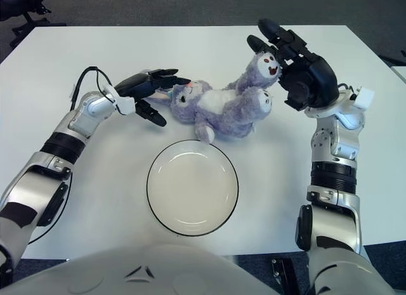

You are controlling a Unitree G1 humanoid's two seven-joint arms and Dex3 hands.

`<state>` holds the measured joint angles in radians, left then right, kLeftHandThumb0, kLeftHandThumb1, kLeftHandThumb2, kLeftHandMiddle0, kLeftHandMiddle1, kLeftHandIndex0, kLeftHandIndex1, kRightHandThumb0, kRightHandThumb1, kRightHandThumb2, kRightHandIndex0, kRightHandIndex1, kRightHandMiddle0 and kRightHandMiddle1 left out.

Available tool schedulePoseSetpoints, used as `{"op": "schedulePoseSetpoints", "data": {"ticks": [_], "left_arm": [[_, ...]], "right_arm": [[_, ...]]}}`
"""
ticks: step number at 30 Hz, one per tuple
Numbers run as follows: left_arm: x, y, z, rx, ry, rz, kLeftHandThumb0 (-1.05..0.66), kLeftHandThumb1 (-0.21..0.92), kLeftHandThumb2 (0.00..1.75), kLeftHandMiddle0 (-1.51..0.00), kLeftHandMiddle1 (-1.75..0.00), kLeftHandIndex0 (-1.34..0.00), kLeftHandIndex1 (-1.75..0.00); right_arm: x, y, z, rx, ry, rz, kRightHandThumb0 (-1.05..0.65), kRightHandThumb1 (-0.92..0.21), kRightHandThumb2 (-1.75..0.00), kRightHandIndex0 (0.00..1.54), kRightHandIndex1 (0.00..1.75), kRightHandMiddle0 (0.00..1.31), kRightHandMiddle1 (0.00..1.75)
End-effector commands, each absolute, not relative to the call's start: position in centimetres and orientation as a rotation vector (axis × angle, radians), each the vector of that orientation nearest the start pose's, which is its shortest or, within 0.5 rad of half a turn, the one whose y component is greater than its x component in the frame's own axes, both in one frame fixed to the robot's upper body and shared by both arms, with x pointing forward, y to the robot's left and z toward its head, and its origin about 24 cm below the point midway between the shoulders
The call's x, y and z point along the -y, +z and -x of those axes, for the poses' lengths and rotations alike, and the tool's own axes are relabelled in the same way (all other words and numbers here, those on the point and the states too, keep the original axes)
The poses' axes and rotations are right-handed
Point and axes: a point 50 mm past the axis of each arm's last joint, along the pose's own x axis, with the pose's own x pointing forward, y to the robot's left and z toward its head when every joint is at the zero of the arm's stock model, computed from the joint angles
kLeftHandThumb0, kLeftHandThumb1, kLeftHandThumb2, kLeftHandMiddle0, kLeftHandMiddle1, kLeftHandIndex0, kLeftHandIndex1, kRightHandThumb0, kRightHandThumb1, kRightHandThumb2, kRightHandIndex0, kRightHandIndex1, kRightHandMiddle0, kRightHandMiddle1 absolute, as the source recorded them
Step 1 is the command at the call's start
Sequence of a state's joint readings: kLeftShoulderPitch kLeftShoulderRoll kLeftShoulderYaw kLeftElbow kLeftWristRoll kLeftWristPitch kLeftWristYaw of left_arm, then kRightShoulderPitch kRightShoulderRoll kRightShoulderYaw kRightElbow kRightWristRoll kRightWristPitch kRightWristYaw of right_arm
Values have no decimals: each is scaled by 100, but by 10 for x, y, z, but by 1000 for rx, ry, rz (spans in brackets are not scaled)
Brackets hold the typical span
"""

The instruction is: Put the doll into the plate.

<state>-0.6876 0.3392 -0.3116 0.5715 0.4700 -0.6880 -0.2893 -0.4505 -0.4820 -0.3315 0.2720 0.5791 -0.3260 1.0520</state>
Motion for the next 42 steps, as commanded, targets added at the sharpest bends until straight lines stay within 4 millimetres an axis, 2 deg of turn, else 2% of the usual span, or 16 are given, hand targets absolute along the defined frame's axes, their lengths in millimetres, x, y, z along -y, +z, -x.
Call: {"op": "schedulePoseSetpoints", "data": {"ticks": [1,2,6,15,20,23,29,30,33,35,42], "left_arm": [[-86,136,-335,657,-793,-1011,-56,81,0,-21,0,-40,-9],[-86,135,-335,657,-793,-1011,-56,81,0,-21,0,-40,-9],[-72,130,-330,839,-672,-1046,-62,83,1,-23,-1,-41,-9],[-71,126,-331,887,-640,-1060,-64,84,1,-25,-1,-42,-7],[-65,119,-331,940,-612,-1065,-67,85,1,-25,-2,-42,-7],[-62,119,-332,929,-608,-1048,-70,87,1,-26,-1,-41,-6],[-61,119,-333,929,-606,-1042,-72,88,1,-26,-1,-41,-5],[-59,118,-332,927,-604,-1024,-72,88,1,-26,-1,-41,-5],[-51,115,-330,907,-612,-948,-75,88,1,-26,0,-40,-4],[-49,114,-329,903,-616,-937,-76,88,0,-25,0,-39,-3],[-44,114,-328,899,-615,-900,-76,88,0,-25,0,-39,-3]], "right_arm": [[261,193,-288,714,704,187,-83,-92,-77,0,0,2,0],[261,193,-288,714,704,187,-83,-92,-77,0,0,2,0],[268,189,-278,699,702,151,-83,-92,-78,0,0,4,1],[268,189,-277,699,700,147,-83,-92,-79,0,0,5,1],[275,186,-266,703,580,156,-84,-92,-75,0,0,4,2],[282,185,-251,694,455,206,-85,-92,-70,0,0,4,2],[282,185,-246,685,417,217,-87,-92,-67,0,0,4,2],[288,184,-243,680,377,224,-87,-92,-67,0,0,4,2],[316,177,-231,655,212,195,-86,-92,-46,0,0,3,1],[321,175,-229,649,194,187,-86,-92,-35,0,0,2,1],[335,162,-231,579,147,159,-88,-92,-22,0,0,2,1]]}}
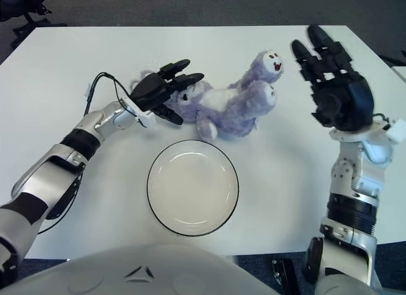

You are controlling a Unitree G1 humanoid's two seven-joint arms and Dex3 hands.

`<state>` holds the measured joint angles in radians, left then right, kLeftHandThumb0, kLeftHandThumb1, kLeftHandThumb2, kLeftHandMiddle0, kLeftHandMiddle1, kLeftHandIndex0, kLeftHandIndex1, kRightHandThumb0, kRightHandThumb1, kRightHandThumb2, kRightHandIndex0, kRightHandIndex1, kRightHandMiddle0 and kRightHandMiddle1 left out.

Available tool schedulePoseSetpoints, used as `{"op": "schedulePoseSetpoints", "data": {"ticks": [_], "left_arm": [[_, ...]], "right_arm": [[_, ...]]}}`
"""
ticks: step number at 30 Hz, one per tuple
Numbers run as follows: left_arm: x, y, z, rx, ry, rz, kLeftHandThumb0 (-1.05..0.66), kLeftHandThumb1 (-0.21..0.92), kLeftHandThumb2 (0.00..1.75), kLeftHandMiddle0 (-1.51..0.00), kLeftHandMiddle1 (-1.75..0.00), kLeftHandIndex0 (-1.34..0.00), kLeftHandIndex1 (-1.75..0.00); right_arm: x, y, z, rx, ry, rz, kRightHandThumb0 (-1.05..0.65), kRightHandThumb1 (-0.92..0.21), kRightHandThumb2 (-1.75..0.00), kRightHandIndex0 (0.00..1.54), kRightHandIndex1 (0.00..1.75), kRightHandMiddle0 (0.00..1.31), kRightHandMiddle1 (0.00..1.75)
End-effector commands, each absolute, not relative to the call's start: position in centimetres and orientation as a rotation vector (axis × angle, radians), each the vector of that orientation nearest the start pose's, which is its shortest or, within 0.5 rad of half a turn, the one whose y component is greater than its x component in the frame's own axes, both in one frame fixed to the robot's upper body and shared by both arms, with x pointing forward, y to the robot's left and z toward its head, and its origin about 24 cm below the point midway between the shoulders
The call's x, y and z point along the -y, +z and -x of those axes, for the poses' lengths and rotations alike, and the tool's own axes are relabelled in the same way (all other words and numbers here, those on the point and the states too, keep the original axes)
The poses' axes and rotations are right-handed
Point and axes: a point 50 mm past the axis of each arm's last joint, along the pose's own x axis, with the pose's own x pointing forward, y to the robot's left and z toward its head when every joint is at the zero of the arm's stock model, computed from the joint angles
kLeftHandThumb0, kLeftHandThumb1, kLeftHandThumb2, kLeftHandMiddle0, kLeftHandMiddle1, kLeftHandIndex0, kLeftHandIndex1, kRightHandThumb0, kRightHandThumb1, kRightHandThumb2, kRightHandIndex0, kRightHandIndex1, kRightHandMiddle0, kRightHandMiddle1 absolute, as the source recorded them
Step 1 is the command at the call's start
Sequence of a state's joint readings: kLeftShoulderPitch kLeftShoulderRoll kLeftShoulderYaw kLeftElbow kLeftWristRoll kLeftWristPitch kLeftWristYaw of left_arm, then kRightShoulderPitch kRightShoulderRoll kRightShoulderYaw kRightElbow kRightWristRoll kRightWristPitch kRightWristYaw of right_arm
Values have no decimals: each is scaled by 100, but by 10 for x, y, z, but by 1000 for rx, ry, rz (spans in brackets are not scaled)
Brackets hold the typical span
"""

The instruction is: Put the doll into the plate.

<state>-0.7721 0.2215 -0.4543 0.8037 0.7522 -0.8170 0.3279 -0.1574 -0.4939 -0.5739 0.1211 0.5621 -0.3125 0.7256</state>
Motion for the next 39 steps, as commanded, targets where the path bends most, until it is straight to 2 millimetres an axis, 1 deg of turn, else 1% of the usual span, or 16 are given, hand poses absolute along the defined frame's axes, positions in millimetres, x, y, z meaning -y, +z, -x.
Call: {"op": "schedulePoseSetpoints", "data": {"ticks": [1,3,6,12,13,15,16,18,21,28,32,39], "left_arm": [[-44,114,-328,898,-614,-892,-76,88,0,-25,0,-39,-3],[-43,114,-327,897,-610,-876,-76,88,0,-25,0,-39,-2],[-43,115,-326,900,-597,-830,-76,88,0,-25,0,-39,-2],[-43,115,-326,900,-598,-822,-76,88,0,-26,0,-39,-2],[-42,117,-325,911,-588,-786,-76,88,0,-26,0,-39,-2],[-40,119,-323,924,-577,-738,-76,90,1,-27,-1,-39,-2],[-40,120,-322,928,-577,-725,-76,90,1,-28,-1,-39,-2],[-40,121,-322,930,-581,-719,-75,90,1,-28,-1,-40,-2],[-40,122,-322,929,-586,-714,-73,90,0,-29,-1,-40,-2],[-40,122,-322,929,-588,-711,-72,90,0,-29,-1,-40,-1],[-37,128,-325,908,-638,-726,-68,88,0,-30,-1,-40,-1],[-36,130,-326,880,-664,-741,-65,87,0,-32,-1,-40,-1]], "right_arm": [[338,160,-231,563,140,155,-88,-92,-21,0,0,2,1],[342,155,-233,531,128,149,-89,-92,-14,0,0,2,1],[347,145,-235,429,92,155,-91,-90,-9,0,0,2,1],[348,144,-236,414,85,158,-93,-89,-5,0,0,2,1],[347,140,-237,330,77,167,-93,-89,-5,0,0,2,1],[346,133,-239,217,59,187,-78,-81,-3,0,0,2,1],[345,130,-240,186,52,194,-75,-80,-2,0,0,2,1],[343,127,-243,163,47,201,-65,-77,-1,1,0,3,1],[342,125,-246,139,39,207,-56,-76,-1,3,1,4,1],[341,124,-247,127,32,209,-53,-75,-1,5,1,4,2],[336,120,-251,109,47,215,-50,-76,-1,5,1,5,2],[336,120,-251,105,50,218,-49,-77,-2,6,0,6,2]]}}
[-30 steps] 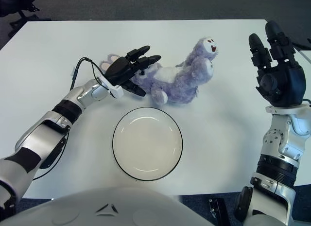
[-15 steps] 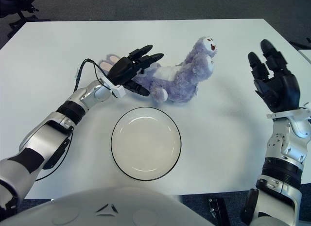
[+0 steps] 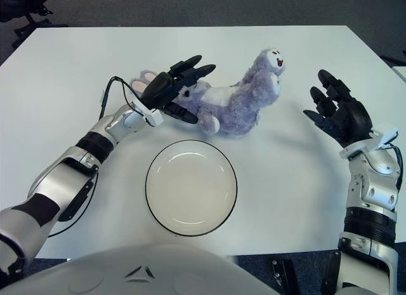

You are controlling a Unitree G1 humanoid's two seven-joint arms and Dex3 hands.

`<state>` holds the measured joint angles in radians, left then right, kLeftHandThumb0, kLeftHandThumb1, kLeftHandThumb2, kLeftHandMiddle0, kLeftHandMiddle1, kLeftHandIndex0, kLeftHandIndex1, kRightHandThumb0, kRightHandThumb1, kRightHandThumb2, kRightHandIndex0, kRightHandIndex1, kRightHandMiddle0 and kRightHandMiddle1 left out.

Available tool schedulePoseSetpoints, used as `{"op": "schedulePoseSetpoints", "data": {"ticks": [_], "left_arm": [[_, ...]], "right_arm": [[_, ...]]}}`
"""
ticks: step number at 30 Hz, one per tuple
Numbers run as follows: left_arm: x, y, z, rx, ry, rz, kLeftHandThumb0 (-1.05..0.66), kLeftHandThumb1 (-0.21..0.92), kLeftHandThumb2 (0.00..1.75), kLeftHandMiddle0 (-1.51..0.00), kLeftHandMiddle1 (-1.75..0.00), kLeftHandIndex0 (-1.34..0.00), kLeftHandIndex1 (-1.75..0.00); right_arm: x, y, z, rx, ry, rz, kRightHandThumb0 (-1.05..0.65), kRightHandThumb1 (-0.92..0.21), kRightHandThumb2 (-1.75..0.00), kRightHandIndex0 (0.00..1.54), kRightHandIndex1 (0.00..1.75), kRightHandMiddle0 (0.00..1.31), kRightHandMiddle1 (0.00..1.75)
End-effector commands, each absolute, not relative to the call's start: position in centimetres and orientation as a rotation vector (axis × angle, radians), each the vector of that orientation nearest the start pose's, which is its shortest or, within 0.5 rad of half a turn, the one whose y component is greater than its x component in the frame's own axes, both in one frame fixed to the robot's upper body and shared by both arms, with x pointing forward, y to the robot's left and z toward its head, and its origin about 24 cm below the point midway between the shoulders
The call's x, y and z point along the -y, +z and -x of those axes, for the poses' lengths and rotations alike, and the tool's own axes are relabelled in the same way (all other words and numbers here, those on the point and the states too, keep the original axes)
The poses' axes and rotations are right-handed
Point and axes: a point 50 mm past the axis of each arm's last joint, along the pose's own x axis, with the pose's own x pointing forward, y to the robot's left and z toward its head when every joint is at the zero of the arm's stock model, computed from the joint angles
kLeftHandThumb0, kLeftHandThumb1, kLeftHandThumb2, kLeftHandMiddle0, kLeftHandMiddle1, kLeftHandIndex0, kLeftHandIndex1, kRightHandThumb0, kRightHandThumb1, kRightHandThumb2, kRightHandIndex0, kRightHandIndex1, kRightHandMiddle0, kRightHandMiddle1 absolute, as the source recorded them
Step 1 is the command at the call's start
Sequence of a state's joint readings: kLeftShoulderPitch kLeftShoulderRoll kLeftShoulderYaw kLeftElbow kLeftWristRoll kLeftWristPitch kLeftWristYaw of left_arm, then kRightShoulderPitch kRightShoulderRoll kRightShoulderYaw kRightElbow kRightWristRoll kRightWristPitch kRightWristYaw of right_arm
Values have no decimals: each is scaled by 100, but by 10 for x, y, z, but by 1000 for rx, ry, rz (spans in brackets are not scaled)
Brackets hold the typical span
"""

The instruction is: Put the doll into the plate.

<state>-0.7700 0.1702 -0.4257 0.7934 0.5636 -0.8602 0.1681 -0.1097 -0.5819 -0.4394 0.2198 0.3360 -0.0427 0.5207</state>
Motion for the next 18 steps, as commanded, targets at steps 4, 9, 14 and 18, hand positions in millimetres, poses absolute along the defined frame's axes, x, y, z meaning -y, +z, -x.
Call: {"op": "schedulePoseSetpoints", "data": {"ticks": [4,9,14,18], "left_arm": [[-35,131,-331,837,-689,-795,-66,86,0,-32,-1,-40,-1],[-33,134,-339,743,-735,-910,-69,86,0,-30,0,-39,0],[-33,135,-340,720,-744,-961,-71,85,0,-28,0,-36,0],[-33,135,-340,714,-744,-963,-71,85,0,-28,0,-36,0]], "right_arm": [[334,120,-252,93,57,224,-49,-77,-2,6,0,6,2],[331,122,-252,70,68,238,-49,-78,-2,6,0,6,2],[330,123,-252,59,71,247,-50,-78,-2,6,0,7,2],[330,123,-252,57,70,246,-50,-78,-2,6,0,7,2]]}}
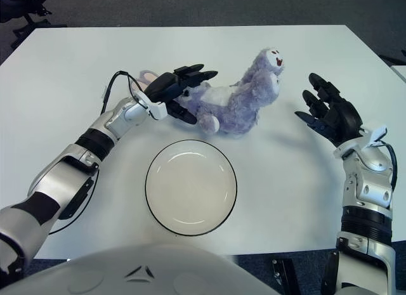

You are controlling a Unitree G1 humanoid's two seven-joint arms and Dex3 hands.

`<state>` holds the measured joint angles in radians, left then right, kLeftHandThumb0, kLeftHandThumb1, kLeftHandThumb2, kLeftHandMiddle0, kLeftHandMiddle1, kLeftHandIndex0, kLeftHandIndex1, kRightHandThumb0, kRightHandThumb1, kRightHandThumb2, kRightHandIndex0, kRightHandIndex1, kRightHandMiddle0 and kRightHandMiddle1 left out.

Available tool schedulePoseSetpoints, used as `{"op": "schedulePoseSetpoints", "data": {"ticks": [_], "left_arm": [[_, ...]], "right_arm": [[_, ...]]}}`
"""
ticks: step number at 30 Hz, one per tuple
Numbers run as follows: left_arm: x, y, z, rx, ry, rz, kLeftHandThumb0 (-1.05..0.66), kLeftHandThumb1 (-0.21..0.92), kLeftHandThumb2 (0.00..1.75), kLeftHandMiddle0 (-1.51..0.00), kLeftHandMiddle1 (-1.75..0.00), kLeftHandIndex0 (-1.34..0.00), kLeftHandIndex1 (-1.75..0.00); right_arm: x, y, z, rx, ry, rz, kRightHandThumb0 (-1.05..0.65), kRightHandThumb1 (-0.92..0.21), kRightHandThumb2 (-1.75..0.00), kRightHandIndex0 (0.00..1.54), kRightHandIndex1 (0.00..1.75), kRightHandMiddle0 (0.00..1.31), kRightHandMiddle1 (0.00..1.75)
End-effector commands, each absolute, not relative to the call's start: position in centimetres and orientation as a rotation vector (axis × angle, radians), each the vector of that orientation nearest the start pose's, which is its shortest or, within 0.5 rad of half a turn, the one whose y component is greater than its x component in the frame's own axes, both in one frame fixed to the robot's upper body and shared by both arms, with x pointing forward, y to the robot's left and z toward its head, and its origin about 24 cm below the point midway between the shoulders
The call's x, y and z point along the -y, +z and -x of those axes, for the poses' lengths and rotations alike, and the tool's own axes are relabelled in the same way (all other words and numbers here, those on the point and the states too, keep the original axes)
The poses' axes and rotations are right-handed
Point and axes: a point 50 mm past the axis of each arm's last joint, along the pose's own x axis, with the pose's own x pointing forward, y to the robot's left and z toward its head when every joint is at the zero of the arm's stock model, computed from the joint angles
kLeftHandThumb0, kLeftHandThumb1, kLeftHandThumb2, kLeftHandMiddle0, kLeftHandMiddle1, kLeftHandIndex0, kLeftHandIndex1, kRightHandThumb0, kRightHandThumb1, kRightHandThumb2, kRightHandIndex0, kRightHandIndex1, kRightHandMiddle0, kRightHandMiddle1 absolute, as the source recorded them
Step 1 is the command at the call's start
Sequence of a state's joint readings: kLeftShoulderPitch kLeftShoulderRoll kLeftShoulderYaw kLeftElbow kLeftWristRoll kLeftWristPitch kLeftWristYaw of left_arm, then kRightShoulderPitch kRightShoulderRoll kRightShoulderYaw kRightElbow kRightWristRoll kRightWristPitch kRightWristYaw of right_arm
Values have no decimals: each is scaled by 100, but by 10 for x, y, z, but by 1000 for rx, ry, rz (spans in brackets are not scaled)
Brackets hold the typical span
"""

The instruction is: Put the doll into the plate.

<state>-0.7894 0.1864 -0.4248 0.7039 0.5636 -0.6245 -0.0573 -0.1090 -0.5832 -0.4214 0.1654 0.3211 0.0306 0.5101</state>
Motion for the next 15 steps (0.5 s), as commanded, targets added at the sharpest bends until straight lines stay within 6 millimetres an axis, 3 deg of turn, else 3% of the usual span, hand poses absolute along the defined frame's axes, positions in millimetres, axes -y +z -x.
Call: {"op": "schedulePoseSetpoints", "data": {"ticks": [1,7,15], "left_arm": [[-32,134,-341,703,-755,-1015,-71,85,0,-28,0,-36,0],[-31,132,-346,670,-777,-1122,-79,87,1,-25,0,-30,0],[-31,132,-346,665,-778,-1126,-80,88,0,-24,0,-30,0]], "right_arm": [[330,124,-252,50,71,258,-50,-78,-2,6,0,7,2],[327,126,-251,30,64,364,-66,-81,-3,6,0,8,2],[324,127,-250,27,56,433,-69,-81,-2,7,0,8,2]]}}
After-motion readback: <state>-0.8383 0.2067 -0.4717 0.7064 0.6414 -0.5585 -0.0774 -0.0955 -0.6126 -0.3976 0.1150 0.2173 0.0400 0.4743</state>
